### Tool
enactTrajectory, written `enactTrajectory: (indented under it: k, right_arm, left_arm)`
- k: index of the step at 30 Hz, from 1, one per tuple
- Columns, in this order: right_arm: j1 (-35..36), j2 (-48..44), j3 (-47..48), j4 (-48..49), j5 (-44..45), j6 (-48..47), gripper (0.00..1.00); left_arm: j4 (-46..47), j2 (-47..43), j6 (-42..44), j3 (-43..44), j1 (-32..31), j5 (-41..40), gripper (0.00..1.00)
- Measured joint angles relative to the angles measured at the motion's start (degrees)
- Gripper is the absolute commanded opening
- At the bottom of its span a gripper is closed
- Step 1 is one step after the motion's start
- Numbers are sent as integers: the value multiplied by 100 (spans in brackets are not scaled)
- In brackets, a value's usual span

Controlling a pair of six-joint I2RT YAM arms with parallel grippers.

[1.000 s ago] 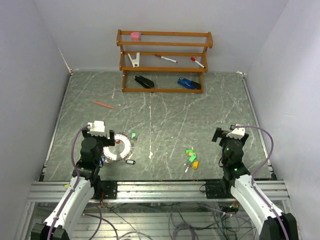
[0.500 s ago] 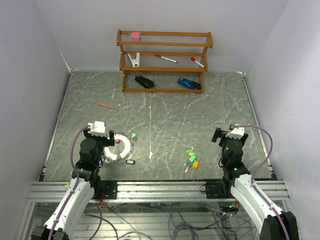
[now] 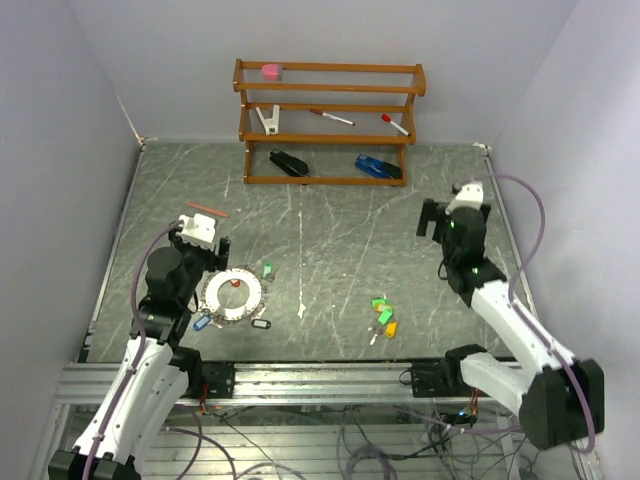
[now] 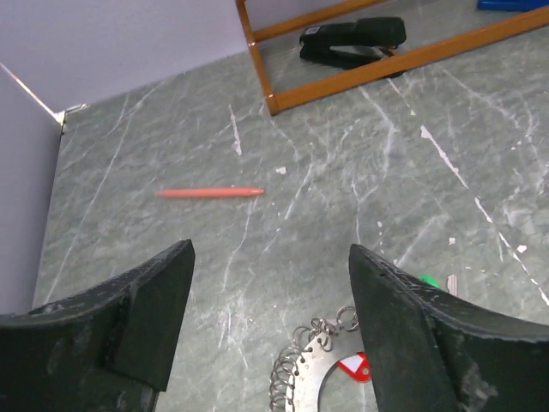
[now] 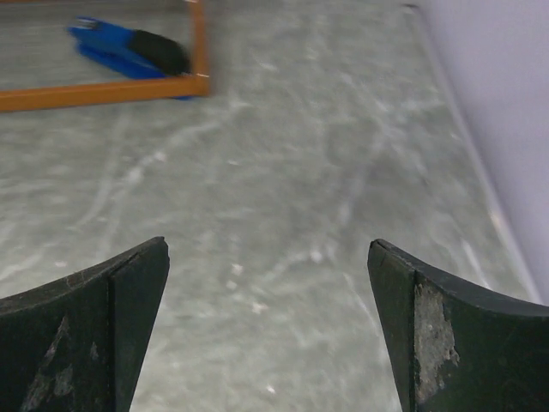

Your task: Put the keys on the keyring

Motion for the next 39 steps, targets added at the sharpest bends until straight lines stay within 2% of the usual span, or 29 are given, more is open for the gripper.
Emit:
enactTrajectory:
  k: [2, 4, 7, 10, 13, 16, 17, 20, 25, 27, 32, 33, 37, 39]
  right_arm:
    - [2, 658, 662, -114, -588, 24, 100]
    - [0, 1235, 1187, -470, -1279, 63, 100]
    - [20, 2210, 2140, -1152, -2559, 203, 100]
    - [208, 2527, 2441, -1366, -3532, 361, 100]
    - [872, 2371, 2378, -1298, -3965, 498, 100]
    - [1976, 2245, 2262, -951, -4306, 647, 100]
    - [2286, 2269, 2210, -809, -4382, 708, 99]
    - [3018, 2533, 2076, -507, -4404, 828, 90]
    - [3875, 3567, 2133, -337, -4271, 1012, 81]
    - [4004, 3987, 2253, -334, -4179, 1047, 73]
    - [4151, 4870, 3036, -400, -4044, 1082, 68]
    - [4170, 5023, 3222, -400, -4022, 1082, 64]
    - [4282, 5606, 3943, -450, -4030, 1071, 39]
    - [4321, 5803, 4157, -555, -4061, 1067, 37]
  left_arm:
    - [-170, 11, 245, 190, 0, 125, 91]
    - [-433, -9, 542, 332, 0, 278, 100]
    - [-1086, -17, 1147, 586, 2, 728, 99]
    - [-1838, 208, 1716, 994, 0, 1202, 99]
    - [-2337, 645, 2033, 1331, 2, 1340, 99]
    - [-2839, 1069, 2330, 1447, 2, 1362, 97]
    - [-2990, 1130, 2413, 1447, 2, 1386, 97]
    - [-3324, 1150, 2590, 1447, 4, 1445, 94]
    - [-3265, 960, 2625, 1403, 7, 1145, 93]
    - [-3123, 809, 2564, 1314, 17, 868, 93]
    - [-2785, 603, 2251, 1091, 81, 192, 93]
    - [-2756, 619, 2181, 1091, 92, 114, 92]
    - [-2736, 745, 1987, 1091, 129, -50, 93]
    - [-2734, 739, 1963, 1091, 142, -85, 94]
